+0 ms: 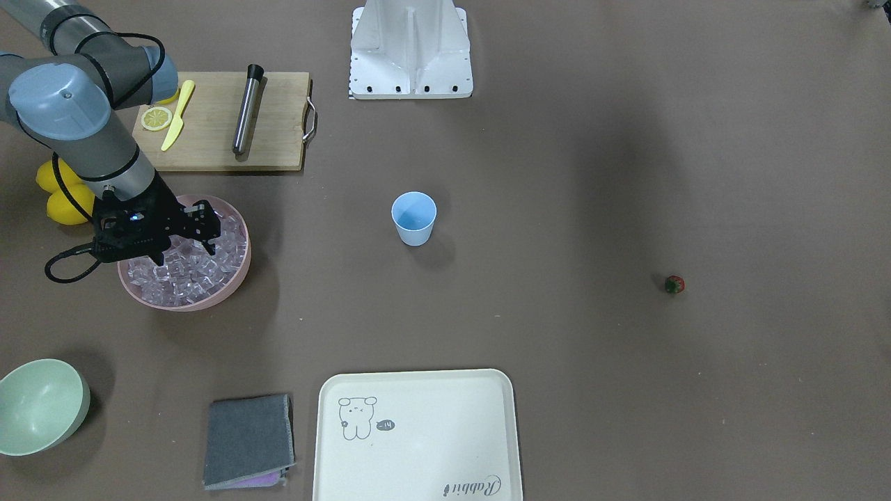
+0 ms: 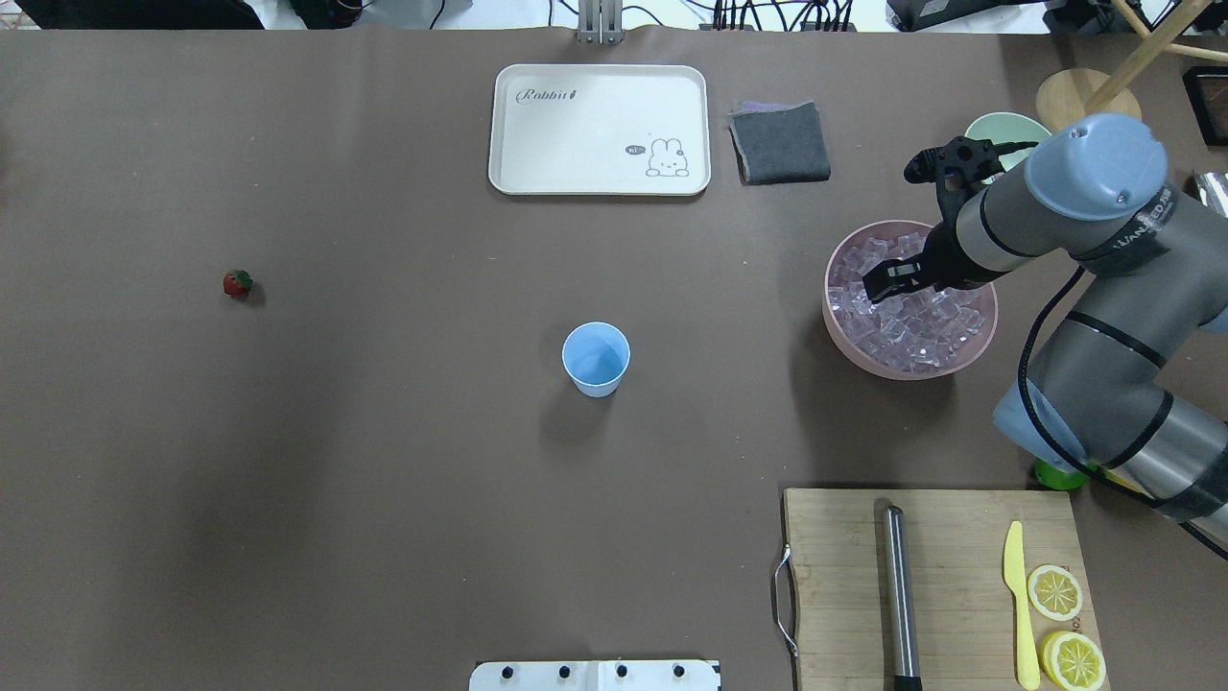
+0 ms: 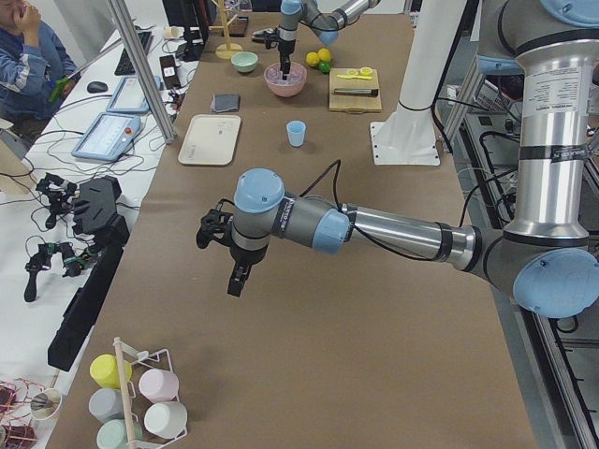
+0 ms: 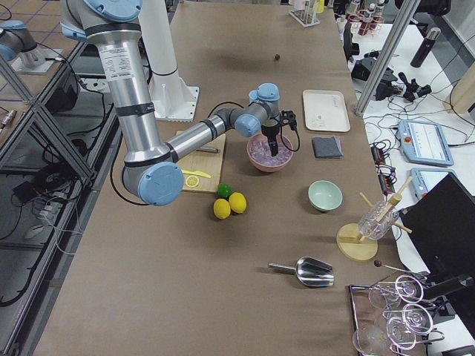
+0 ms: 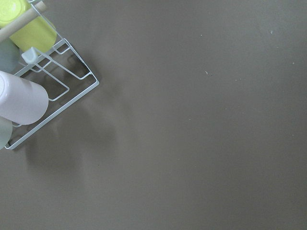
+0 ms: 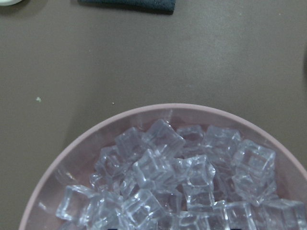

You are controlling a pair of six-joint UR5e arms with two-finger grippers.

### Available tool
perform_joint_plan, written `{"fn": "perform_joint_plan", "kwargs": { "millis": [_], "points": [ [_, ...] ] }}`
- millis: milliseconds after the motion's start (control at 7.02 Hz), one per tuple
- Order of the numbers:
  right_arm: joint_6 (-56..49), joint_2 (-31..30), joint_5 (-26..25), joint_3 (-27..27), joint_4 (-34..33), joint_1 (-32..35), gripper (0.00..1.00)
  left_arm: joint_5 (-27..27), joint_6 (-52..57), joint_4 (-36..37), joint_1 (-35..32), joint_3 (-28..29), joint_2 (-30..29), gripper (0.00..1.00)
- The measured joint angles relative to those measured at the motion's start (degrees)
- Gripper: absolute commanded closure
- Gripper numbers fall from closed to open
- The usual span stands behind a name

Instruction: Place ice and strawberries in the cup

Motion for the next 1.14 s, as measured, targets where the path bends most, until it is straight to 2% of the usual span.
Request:
{"fn": "perform_joint_plan", "kwargs": {
  "millis": [285, 427, 570, 712, 855, 1140],
  "points": [
    [0.15, -0.82, 0.0, -0.03, -0.06, -0.43, 0.16, 1.24, -0.04, -0.09, 0.01, -0.05, -0.25, 0.02],
    [0.66, -1.02, -0.03, -0.12, -0.07, -0.94, 0.29, 1.82, -0.04, -0.17, 0.04, -0.1, -0.28, 0.02],
    [2.0, -1.09, -0.3, -0.14, -0.07, -1.65, 0.58, 2.06, -0.05, -0.23, 0.03, -0.1, -0.32, 0.02],
    [3.52, -1.11, -0.85, -0.11, -0.07, -2.39, 0.96, 2.13, -0.05, -0.26, 0.0, -0.1, -0.42, 0.02],
    [4.52, -1.0, -1.15, 0.11, -0.07, -2.85, 1.0, 2.16, -0.05, -0.27, -0.01, -0.06, -0.51, 0.02],
    [5.01, -0.51, -0.75, 0.51, -0.07, -2.88, 1.0, 2.17, -0.11, -0.4, 0.13, 0.38, -0.56, 0.02]
  ]
}}
